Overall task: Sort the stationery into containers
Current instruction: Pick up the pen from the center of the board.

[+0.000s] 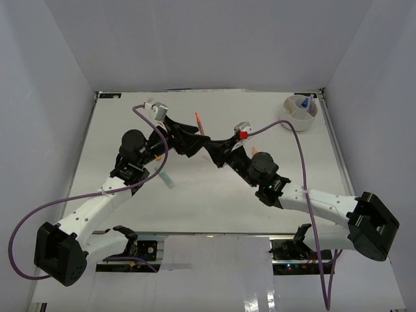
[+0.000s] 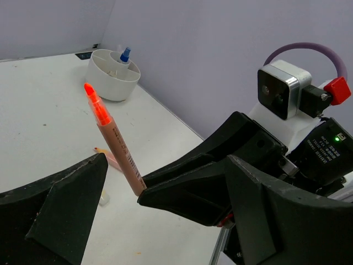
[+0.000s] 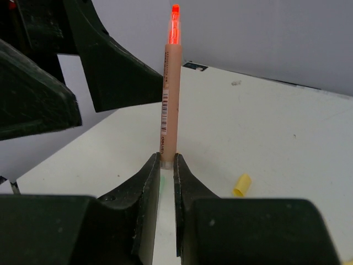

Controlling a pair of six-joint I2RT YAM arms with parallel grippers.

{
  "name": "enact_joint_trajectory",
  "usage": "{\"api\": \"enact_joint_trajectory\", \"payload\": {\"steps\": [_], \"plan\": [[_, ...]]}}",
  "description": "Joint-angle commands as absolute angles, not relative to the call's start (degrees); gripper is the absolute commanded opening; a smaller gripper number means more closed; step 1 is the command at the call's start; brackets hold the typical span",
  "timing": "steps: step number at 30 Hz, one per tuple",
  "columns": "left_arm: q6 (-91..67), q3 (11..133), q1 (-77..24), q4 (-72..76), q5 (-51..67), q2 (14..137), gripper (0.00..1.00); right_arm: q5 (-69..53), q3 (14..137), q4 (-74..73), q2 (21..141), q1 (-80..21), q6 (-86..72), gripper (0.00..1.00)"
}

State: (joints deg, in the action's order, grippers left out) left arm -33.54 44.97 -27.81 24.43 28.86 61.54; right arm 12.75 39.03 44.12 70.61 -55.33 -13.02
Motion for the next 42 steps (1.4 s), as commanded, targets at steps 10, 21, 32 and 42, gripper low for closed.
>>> {"api": "enact_joint_trajectory", "payload": {"steps": [10, 21, 32, 42], "plan": [[-35.4, 46.4, -30.7, 28.3, 25.8, 63.4, 0.89, 7.0, 36.8, 58.6, 68.6, -55.4, -13.0, 0.08], [-37.4, 44.4, -31.4, 33.9, 27.0, 63.7, 0.69, 5.8, 36.5, 61.3, 69.7, -55.3, -14.4, 0.08], [-38.4, 43.1, -31.6, 35.2, 28.0, 63.5, 0.57, 6.2, 36.2, 63.1, 70.5, -55.4, -15.4, 0.08], [-38.2, 42.6, -31.7, 36.3, 28.1, 63.2, 0.34, 5.7, 36.4, 64.0, 71.3, -55.4, -16.3, 0.08]]}}
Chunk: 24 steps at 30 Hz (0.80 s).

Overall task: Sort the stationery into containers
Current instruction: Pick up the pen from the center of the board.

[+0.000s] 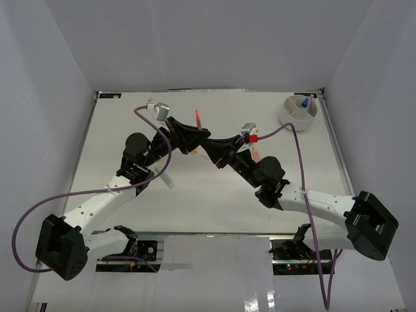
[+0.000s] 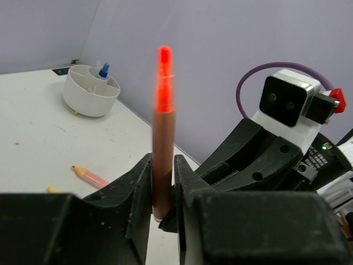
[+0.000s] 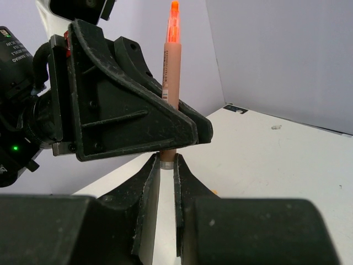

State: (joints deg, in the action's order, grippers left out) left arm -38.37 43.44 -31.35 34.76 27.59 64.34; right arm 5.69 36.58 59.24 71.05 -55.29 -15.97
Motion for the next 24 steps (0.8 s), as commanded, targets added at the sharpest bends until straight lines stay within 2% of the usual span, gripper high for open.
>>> {"api": "enact_joint_trajectory", "payload": {"steps": [1, 3, 4, 9, 12, 13, 14, 20, 21, 24], "plan": [[-38.1, 42.6, -31.6, 36.3, 28.0, 63.1, 0.29, 5.6, 36.4, 64.0, 71.3, -55.3, -16.4, 0.08], [-38.0, 42.6, -31.7, 36.3, 28.0, 62.9, 0.24, 5.6, 36.2, 64.0, 71.4, -55.3, -16.6, 0.08], [-37.9, 42.6, -31.6, 36.2, 28.0, 62.9, 0.17, 5.7, 36.0, 64.0, 71.4, -55.3, -16.8, 0.08], [-37.6, 42.9, -31.7, 35.9, 28.5, 62.9, 0.05, 5.8, 35.9, 63.1, 71.3, -55.4, -17.0, 0.08], [-36.7, 43.0, -31.6, 34.7, 27.7, 62.5, 0.04, 6.1, 35.8, 61.0, 70.8, -55.3, -16.5, 0.24], [-36.6, 43.0, -31.6, 33.8, 27.3, 62.3, 0.04, 6.5, 35.5, 60.3, 70.5, -55.3, -16.3, 0.34], [-35.5, 43.1, -31.6, 33.0, 26.8, 62.1, 0.04, 6.8, 35.0, 59.6, 70.0, -55.2, -16.0, 0.39], [-29.2, 46.9, -31.1, 20.8, 19.4, 62.7, 0.03, 6.8, 32.8, 49.1, 67.4, -53.1, -15.0, 0.54], [-28.3, 47.4, -30.9, 19.4, 18.0, 62.9, 0.03, 6.3, 32.6, 45.9, 67.2, -52.6, -15.0, 0.60], [-25.9, 49.7, -28.6, 13.4, 16.4, 64.2, 0.00, 4.8, 33.4, 39.8, 67.3, -50.0, -14.2, 0.64]]}}
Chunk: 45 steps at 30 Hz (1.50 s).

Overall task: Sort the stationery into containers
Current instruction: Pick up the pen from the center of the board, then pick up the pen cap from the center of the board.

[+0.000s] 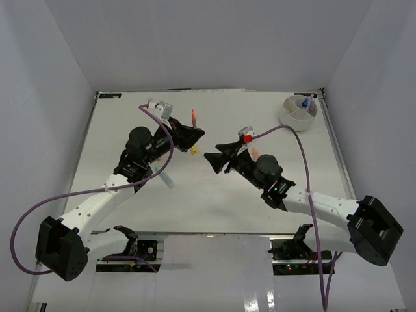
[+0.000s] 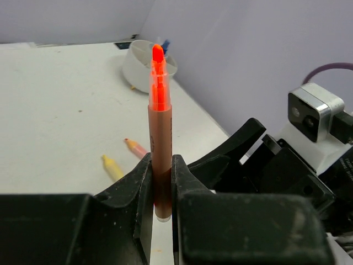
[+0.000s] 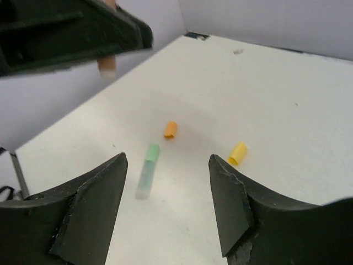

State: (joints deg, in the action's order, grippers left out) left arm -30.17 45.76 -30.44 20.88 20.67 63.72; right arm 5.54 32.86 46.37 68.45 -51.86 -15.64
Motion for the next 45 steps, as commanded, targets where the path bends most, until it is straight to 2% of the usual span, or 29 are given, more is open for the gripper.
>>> {"api": "enact_joint_trajectory", "payload": {"steps": [1, 4, 8, 15, 20, 32, 41, 44, 45], "plan": [[-25.4, 50.5, -27.6, 10.3, 16.3, 64.4, 0.00, 3.1, 34.1, 37.5, 67.7, -49.2, -13.2, 0.68], [-23.0, 53.6, -23.2, 4.5, 17.7, 65.6, 0.00, -2.1, 38.1, 28.6, 71.3, -44.4, -11.1, 0.76], [-19.3, 55.5, -17.4, -1.0, 16.9, 65.0, 0.00, -6.0, 47.2, 16.4, 79.2, -41.3, -3.5, 0.77], [-14.3, 48.5, -16.3, -0.5, 10.5, 59.7, 0.00, -9.2, 64.2, 0.3, 94.4, -41.2, 7.9, 0.70], [-12.4, 45.3, -16.3, -0.4, 9.4, 59.2, 0.00, -9.7, 74.9, -5.9, 105.3, -41.2, 11.3, 0.62], [-10.9, 45.6, -16.3, -1.7, 7.1, 58.4, 0.00, -7.6, 87.4, -14.2, 118.3, -42.4, 12.6, 0.56], [-11.1, 45.7, -16.3, -1.7, 8.1, 58.4, 0.00, -1.1, 88.3, -15.9, 121.4, -43.6, 11.6, 0.43], [-11.1, 45.7, -16.3, -1.7, 8.2, 58.4, 0.00, 0.5, 87.4, -15.9, 121.6, -43.9, 11.2, 0.36], [-11.1, 45.6, -16.3, -1.6, 8.3, 58.4, 0.00, 2.2, 87.2, -15.9, 121.4, -43.9, 11.1, 0.28]]}}
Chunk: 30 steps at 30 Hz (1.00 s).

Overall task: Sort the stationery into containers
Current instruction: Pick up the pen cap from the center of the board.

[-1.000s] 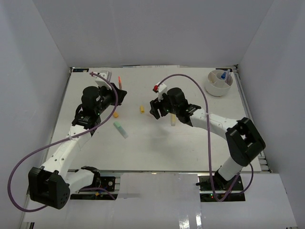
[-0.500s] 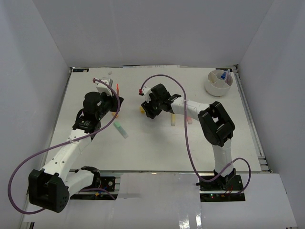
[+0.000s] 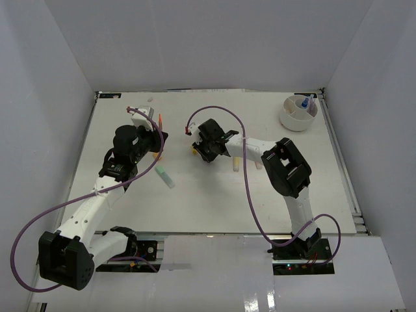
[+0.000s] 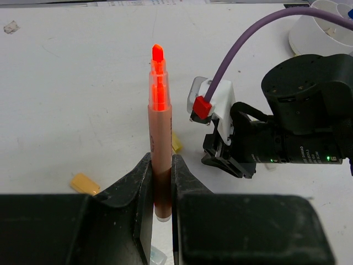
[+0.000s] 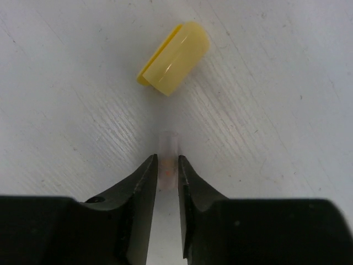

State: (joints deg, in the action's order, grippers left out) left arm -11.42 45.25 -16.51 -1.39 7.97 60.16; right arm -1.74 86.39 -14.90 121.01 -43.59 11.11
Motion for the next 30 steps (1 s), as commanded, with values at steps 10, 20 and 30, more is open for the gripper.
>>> {"api": "enact_joint_trajectory", "payload": {"steps": [10, 20, 30], "plan": [[-11.9, 45.6, -16.3, -1.6, 9.5, 59.0, 0.00, 9.6, 74.3, -17.8, 110.5, -44.2, 3.8, 0.08], [-12.4, 45.7, -16.3, -1.7, 10.6, 59.5, 0.00, 10.0, 63.5, -21.2, 104.1, -44.2, -2.0, 0.19], [-12.4, 45.8, -16.3, -2.1, 10.1, 59.6, 0.03, 8.1, 69.4, -27.6, 106.6, -44.2, -2.0, 0.38]]}}
